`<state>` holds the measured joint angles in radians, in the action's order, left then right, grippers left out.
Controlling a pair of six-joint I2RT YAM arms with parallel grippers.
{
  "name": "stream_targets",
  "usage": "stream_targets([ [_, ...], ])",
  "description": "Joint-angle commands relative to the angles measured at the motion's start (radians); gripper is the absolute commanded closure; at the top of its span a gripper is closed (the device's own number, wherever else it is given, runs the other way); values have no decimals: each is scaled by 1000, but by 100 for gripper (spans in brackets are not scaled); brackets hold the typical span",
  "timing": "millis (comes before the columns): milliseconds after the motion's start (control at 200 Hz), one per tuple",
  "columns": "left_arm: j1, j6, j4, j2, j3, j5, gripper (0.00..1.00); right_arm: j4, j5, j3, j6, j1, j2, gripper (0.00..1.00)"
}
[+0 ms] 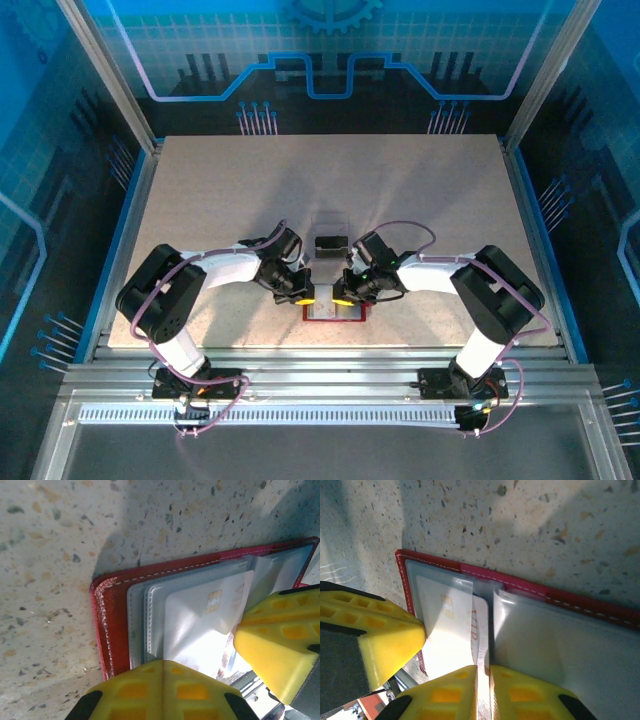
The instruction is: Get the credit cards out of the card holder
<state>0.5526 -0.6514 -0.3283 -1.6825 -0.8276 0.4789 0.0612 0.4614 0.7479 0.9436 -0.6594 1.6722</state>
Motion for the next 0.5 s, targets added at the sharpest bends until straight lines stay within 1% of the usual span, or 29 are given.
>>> stream_targets([
  [0, -4, 17, -65, -31, 13, -37, 100, -26, 22, -15, 10, 15, -32, 88],
  [370, -4, 17, -69, -27, 12, -39, 100, -17, 14, -33, -4, 32, -65, 96],
  [495, -4, 18, -73, -23, 15, -40, 100, -8, 9, -47, -10, 45, -81, 98],
])
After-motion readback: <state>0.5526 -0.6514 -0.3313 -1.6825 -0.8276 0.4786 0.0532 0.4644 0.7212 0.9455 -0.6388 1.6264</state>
